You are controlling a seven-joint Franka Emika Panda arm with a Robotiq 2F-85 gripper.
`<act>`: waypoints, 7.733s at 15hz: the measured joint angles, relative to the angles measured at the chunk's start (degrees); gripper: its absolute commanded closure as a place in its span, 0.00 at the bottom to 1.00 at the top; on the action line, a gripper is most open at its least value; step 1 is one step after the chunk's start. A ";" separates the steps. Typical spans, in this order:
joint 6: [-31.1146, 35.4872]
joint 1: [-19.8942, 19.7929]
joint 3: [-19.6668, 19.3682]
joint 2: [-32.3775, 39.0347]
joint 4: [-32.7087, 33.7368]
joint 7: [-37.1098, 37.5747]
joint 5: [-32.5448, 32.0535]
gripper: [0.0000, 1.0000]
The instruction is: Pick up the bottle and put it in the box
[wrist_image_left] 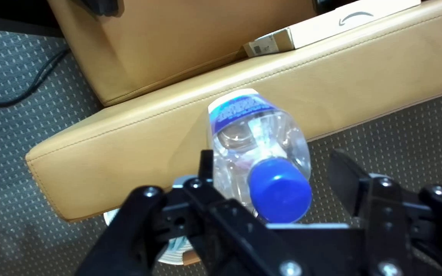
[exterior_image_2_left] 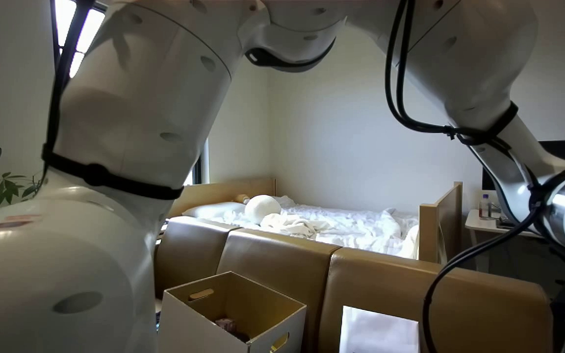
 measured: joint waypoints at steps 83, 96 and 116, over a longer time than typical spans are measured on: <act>-23.27 45.17 21.79 34.81 52.24 -7.22 -14.92 0.39; -18.54 44.45 18.73 25.05 43.42 1.61 -19.04 0.00; -45.98 34.95 24.20 -17.94 10.47 -24.66 -21.22 0.00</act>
